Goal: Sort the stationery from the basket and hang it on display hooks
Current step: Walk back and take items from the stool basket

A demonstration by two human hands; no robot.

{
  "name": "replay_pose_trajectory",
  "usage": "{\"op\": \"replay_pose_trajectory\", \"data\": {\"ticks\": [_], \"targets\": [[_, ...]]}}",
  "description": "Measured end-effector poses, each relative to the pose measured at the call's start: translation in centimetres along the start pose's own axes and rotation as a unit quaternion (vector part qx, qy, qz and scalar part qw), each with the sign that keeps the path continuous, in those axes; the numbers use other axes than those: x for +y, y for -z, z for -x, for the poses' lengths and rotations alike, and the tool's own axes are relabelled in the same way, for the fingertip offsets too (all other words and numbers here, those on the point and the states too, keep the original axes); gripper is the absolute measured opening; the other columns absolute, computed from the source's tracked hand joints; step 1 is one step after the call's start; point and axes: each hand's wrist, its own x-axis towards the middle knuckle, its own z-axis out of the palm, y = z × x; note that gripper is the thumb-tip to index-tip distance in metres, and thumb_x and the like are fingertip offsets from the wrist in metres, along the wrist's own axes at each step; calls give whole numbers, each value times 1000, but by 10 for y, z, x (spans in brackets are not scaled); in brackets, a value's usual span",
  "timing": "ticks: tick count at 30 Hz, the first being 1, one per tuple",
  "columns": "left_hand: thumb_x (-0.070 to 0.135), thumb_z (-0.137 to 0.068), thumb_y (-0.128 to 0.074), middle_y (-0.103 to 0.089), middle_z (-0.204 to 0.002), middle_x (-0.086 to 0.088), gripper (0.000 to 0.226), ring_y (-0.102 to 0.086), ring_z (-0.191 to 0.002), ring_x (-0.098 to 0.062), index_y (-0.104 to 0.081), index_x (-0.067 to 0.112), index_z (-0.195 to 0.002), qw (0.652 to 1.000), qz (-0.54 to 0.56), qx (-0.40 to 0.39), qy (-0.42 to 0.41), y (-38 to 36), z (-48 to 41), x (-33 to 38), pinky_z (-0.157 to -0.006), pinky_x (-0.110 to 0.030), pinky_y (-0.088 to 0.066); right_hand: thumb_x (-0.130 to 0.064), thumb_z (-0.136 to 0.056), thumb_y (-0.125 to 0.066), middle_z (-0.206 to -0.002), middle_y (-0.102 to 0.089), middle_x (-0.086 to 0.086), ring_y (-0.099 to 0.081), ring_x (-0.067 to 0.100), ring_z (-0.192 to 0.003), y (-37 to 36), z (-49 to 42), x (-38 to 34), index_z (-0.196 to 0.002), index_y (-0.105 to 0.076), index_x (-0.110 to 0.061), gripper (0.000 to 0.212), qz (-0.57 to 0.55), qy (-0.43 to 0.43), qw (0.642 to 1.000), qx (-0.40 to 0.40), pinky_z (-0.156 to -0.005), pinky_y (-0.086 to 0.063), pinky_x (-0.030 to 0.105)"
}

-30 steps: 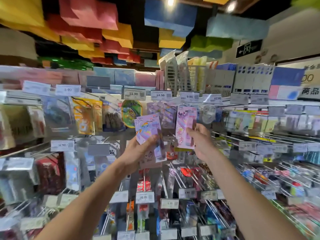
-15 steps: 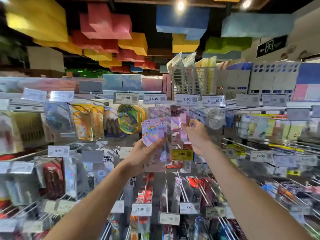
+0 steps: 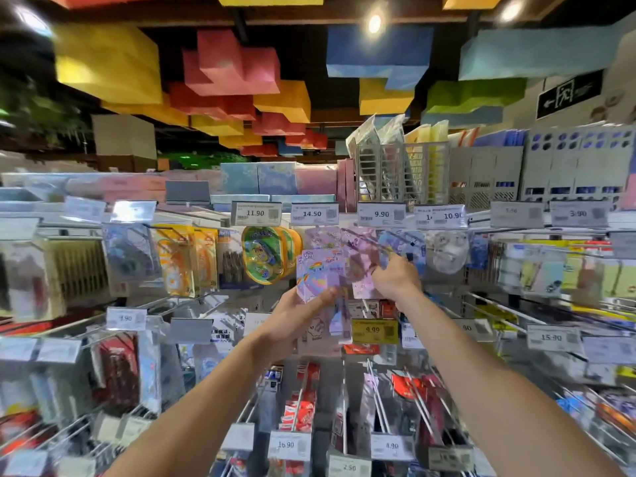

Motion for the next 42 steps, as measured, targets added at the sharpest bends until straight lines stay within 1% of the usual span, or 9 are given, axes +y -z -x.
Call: {"op": "replay_pose_trajectory", "data": {"ticks": [3,8,13,18,23,29,34,38,42], "targets": [[42,-90,-73,-76,-118,-3,43,-71,-113,-22,-68,17,-125,1000,-5,3,-8,-3,-9,-1,-94,-36,-58,-32,-102,-54,-109,-65,14,-62,33,-102,8,15,3,-108,-64,-8,26,-62,83,993,48,-70,-45,26],[32,-97,-64,-72,-126,-11,36,-67,-119,-27,-67,9,-125,997,-11,-22,-72,-22,-19,0,-96,-31,-55,-32,-98,-67,-115,-72,12,-67,25,-111,14,50,8,-113,-69,-14,24,-303,156,918,-204,-97,-54,35],[65,-91,-63,-67,-136,-12,64,-60,-131,-31,-67,17,-133,998,20,-53,-37,-34,-22,0,-115,-54,-42,-28,-94,-73,-107,-73,16,-66,18,-94,22,51,17,-108,-73,-14,20,-337,180,909,-168,-92,-53,36],[74,-94,-38,-58,-84,-21,58,-54,-62,-21,-72,28,-100,1000,27,-10,7,-39,-27,6,-62,-33,-45,-18,-98,-66,-108,-71,21,-63,20,-98,24,50,25,-111,-70,-4,20,-401,118,894,-158,-88,-53,30],[74,-94,-51,-69,-111,-34,67,-66,-96,-49,-74,15,-116,1000,20,13,-1,-34,-32,0,-83,-61,-49,-17,-103,-58,-98,-73,5,-70,12,-86,26,47,26,-107,-66,-9,12,-417,103,894,-126,-73,-58,27],[42,-108,-45,-54,-47,3,45,-49,-40,-11,-45,11,-77,989,15,146,-27,-32,-40,-7,-58,-33,-36,-37,-100,-63,-107,-74,8,-71,26,-99,25,38,24,-107,-63,-18,20,-331,127,932,-72,-91,-57,52],[46,-107,-47,-67,-84,-12,32,-65,-78,-28,-56,17,-95,977,-10,211,-25,-31,-43,-7,-77,-45,-55,-35,-102,-60,-103,-71,10,-68,24,-98,25,30,22,-102,-61,-17,18,-277,144,949,-39,-87,-53,43],[50,-106,-45,-63,-92,-6,41,-61,-88,-19,-55,10,-113,964,-67,256,-37,-31,-43,-4,-76,-30,-50,-29,-103,-58,-89,-67,4,-63,21,-80,21,18,22,-100,-61,-13,16,-261,125,956,-40,-64,-51,24],[75,-89,-47,-63,-129,-22,81,-59,-123,-38,-51,6,-130,961,-56,269,-32,-28,-49,-10,-101,-50,-51,-24,-102,-55,-75,-56,1,-52,18,-66,16,-4,18,-96,-59,-9,16,-205,90,973,-51,-49,-37,23]]}}
